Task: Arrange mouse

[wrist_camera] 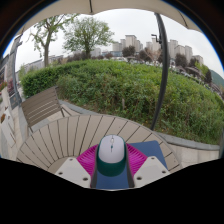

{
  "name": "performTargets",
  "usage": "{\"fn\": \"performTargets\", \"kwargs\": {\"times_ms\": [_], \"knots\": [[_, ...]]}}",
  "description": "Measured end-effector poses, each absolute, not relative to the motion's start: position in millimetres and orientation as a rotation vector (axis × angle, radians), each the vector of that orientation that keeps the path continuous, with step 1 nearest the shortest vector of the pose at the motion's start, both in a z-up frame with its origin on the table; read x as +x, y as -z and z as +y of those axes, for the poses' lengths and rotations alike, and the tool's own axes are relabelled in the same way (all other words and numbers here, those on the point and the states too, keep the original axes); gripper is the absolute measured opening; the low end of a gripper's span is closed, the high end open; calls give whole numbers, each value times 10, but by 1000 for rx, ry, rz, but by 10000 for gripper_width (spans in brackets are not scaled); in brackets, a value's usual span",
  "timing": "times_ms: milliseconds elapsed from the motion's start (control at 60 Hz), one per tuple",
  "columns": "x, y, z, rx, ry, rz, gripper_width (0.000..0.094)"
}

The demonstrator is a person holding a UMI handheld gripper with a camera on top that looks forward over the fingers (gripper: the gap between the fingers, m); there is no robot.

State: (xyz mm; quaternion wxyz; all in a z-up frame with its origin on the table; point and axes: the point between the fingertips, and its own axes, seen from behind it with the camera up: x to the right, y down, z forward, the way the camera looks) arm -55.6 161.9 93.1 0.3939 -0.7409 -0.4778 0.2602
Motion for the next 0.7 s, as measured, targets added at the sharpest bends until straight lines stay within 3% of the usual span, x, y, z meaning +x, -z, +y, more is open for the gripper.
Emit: {"fn": "performTargets", "kwargs": {"times_ms": [200, 333, 417, 500, 550, 700], "knots": [[-413, -151, 2259, -1965, -597, -1199, 424], [-327, 153, 2270, -1993, -598, -1226, 458], [-331, 141, 2269, -1965, -599, -1245, 537], [-223, 60, 2371, -1932, -504, -1261, 869], [-135, -64, 2360, -1913, -475, -1259, 827], [423, -549, 1838, -2014, -497, -1235, 847]]}}
